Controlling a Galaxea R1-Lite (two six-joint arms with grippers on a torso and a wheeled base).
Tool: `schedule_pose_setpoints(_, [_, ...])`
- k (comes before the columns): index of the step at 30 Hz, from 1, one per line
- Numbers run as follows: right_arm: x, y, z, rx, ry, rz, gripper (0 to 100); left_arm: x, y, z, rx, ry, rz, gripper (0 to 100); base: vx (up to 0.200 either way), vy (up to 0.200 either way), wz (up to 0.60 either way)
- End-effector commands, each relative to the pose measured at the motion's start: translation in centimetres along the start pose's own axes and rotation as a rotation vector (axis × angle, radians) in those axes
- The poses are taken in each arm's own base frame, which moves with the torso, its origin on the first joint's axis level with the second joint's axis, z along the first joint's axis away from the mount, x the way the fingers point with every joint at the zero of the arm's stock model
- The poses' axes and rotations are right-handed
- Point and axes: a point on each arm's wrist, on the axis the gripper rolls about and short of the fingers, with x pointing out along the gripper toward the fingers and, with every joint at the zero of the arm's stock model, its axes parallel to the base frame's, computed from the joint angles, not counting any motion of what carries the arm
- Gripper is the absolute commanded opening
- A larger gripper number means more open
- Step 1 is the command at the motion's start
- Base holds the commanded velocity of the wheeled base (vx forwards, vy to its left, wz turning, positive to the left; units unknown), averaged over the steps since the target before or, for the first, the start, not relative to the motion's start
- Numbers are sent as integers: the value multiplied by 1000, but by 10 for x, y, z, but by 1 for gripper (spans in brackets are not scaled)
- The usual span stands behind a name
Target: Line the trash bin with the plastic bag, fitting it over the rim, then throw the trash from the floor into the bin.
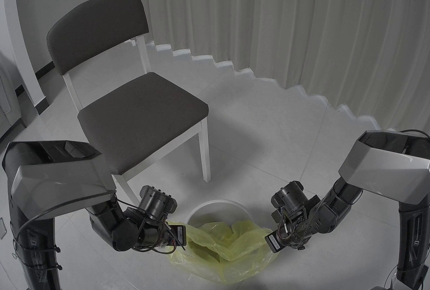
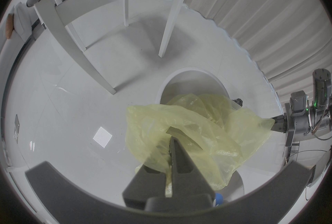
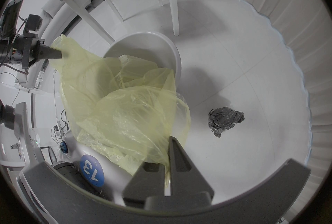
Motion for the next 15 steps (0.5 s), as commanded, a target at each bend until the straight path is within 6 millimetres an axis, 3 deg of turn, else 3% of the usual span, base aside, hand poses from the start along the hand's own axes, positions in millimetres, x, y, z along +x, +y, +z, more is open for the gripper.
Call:
schedule_pose_setpoints(1, [-1, 0, 0, -8, 0, -5, 0, 1, 3, -3, 0, 10, 8, 0, 0, 0, 0])
schedule_pose_setpoints(2, [-1, 0, 0, -10, 2, -8, 0, 2, 2, -3, 2, 8, 7, 0, 0, 0, 0])
schedule_pose_setpoints(3, [-2, 0, 0, -11, 1, -10, 100, 3, 2, -2, 0, 8, 7, 0, 0, 0, 0])
schedule_pose_setpoints(10, [-5, -3, 1, 3, -11, -14, 100, 6, 3, -3, 0, -15, -3, 0, 0, 0, 0])
schedule_pose_setpoints(15, [-26, -4, 12, 0, -78, -11, 100, 12, 4, -3, -1, -32, 4, 0, 0, 0, 0])
